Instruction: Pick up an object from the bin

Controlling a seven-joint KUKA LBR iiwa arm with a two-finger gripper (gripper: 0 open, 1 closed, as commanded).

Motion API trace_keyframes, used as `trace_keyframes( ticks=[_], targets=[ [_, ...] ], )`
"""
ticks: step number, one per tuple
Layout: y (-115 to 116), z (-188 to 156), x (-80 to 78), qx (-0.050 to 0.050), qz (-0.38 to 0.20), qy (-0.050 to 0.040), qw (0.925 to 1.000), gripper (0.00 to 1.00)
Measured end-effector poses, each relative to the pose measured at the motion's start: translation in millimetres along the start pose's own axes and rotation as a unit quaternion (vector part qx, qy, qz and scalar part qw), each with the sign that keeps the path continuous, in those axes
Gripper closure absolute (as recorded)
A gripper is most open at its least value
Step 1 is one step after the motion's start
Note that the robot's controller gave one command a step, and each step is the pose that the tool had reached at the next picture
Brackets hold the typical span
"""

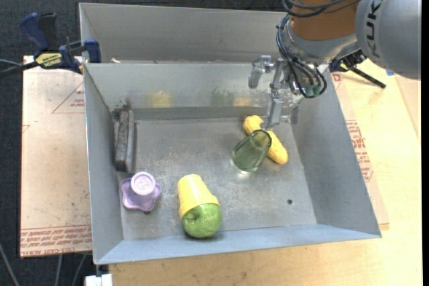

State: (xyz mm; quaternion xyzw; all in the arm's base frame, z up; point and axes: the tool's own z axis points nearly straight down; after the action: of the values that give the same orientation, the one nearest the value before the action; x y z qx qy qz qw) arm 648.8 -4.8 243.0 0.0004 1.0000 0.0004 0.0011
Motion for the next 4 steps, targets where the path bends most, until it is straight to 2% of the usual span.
trace_keyframes(
  ticks=[1, 2, 3, 4],
  targets=[
    [-16, 24, 32.7, 0.000, -0.037, -0.0007, 0.9993, 0.00],
    [-23, 38, 48.3, 0.000, -0.107, 0.0004, 0.9942, 0.00],
    [-25, 68, 44.4, 0.000, -0.120, -0.0038, 0.9928, 0.00],
    [-28, 100, 46.9, 0.000, -0.211, -0.0013, 0.9774, 0.00]
  ],
)
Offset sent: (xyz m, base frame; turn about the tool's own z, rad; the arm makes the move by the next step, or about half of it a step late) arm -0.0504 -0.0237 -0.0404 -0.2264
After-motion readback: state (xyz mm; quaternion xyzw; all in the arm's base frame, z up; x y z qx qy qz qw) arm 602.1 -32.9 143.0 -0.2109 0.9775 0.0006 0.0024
